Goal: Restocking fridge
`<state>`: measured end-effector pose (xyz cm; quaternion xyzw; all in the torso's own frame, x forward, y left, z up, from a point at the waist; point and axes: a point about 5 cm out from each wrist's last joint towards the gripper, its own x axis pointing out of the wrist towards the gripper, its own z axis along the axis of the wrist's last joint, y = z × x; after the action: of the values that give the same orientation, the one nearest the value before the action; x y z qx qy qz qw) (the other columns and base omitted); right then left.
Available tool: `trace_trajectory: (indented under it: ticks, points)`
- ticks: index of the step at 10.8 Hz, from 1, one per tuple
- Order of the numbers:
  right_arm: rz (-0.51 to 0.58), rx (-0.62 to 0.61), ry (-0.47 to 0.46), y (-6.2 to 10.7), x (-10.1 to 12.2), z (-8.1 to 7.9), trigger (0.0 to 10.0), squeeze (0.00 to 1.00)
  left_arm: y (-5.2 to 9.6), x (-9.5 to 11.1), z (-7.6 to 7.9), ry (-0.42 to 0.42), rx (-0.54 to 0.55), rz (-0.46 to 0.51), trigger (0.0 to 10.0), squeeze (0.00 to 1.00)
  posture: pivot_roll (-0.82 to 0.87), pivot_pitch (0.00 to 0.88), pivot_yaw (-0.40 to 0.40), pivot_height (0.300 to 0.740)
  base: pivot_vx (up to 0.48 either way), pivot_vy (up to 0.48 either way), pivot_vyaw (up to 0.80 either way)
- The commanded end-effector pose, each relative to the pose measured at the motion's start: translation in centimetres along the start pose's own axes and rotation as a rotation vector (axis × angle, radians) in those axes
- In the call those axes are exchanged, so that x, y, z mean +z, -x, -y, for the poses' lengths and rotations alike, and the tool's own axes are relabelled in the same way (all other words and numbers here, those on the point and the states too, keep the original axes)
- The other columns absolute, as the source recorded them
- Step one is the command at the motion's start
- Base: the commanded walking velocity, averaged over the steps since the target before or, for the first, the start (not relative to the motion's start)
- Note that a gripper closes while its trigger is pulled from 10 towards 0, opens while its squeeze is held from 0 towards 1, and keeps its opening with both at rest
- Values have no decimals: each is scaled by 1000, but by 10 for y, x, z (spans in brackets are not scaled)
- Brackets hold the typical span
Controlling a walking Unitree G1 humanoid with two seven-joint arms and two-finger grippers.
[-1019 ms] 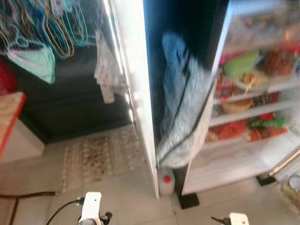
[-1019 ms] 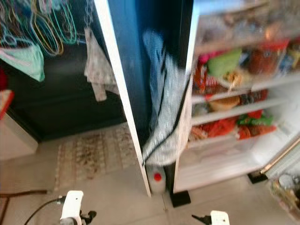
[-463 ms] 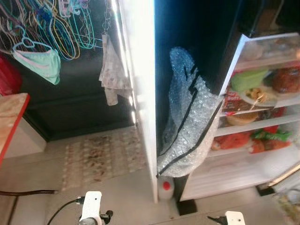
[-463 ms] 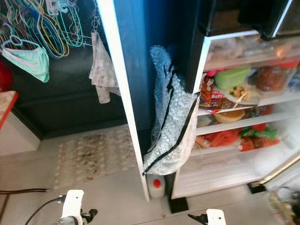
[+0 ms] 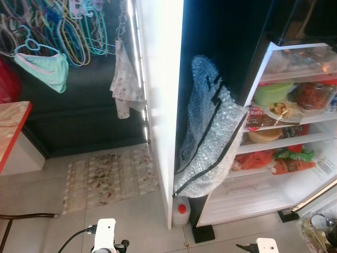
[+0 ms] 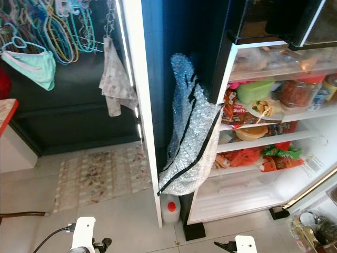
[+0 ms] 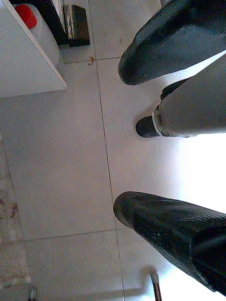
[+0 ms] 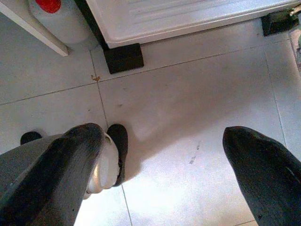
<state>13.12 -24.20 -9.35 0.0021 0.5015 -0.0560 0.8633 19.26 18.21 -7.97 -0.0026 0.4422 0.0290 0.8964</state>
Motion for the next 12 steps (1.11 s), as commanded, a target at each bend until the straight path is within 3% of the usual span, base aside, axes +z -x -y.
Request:
trace_trajectory:
  ticks: [1, 3, 9, 12]
  points:
    - [-1, 1, -10, 0, -2, -1, 10000, 0, 1, -5, -5, 15, 21, -21, 10000, 0, -138, 0, 23, 740, 0, 0, 0]
    - [5, 5, -34, 0, -3, -4, 10000, 0, 1, -3, -8, 13, 21, -23, 10000, 0, -149, 0, 41, 740, 0, 129, 0]
    - [0, -7, -20, 0, -4, -3, 10000, 0, 1, -4, -8, -2, 12, -27, 10000, 0, -143, 0, 37, 740, 0, 404, 0]
    - [-3, -12, -20, 0, -4, -3, 10000, 0, 1, -3, -8, -10, 8, -27, 10000, 0, -154, 0, 43, 740, 0, 0, -800]
